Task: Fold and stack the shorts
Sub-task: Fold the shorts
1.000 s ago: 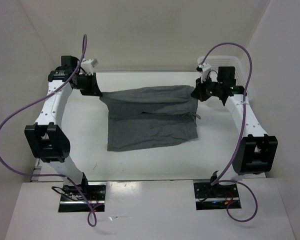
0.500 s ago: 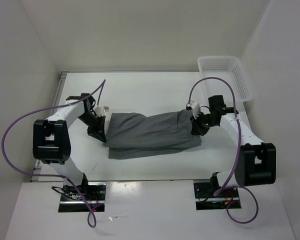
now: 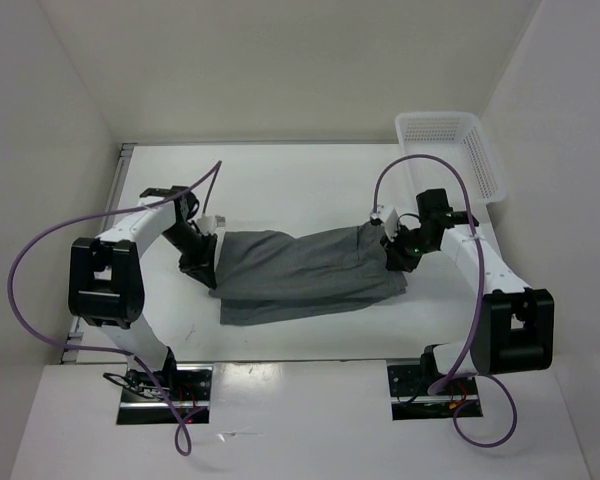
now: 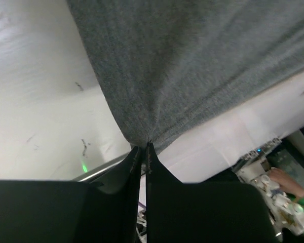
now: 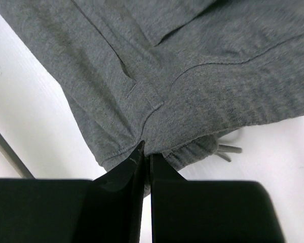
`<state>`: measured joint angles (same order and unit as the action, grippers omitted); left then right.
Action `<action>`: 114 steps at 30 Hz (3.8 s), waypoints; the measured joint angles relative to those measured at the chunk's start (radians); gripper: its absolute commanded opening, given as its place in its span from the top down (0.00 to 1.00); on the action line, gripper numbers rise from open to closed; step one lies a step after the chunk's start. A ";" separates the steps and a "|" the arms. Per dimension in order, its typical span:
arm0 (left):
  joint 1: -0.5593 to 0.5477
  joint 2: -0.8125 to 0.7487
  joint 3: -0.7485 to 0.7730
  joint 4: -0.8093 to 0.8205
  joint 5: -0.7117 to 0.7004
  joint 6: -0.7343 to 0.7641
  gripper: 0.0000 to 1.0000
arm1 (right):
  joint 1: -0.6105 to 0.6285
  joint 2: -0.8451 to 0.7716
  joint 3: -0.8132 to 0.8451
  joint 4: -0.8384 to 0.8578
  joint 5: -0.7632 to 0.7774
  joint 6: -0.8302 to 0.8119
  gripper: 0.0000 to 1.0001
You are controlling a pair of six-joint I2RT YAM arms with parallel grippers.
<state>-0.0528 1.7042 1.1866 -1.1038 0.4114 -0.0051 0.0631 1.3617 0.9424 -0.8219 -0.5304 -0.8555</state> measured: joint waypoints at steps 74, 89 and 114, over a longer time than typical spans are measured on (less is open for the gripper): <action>-0.111 0.476 0.758 0.342 -0.314 -0.015 0.16 | 0.438 0.603 0.644 0.582 0.420 0.534 0.61; 0.063 0.343 0.444 0.373 -0.268 0.001 0.27 | 0.161 0.300 0.419 0.412 0.237 0.698 0.51; 0.105 0.430 0.430 0.322 -0.107 0.002 0.94 | 0.156 0.298 0.228 0.358 0.084 0.706 0.52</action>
<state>0.0521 2.1345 1.6161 -0.7815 0.3046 -0.0032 0.2195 1.6596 1.1706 -0.4641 -0.4465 -0.1493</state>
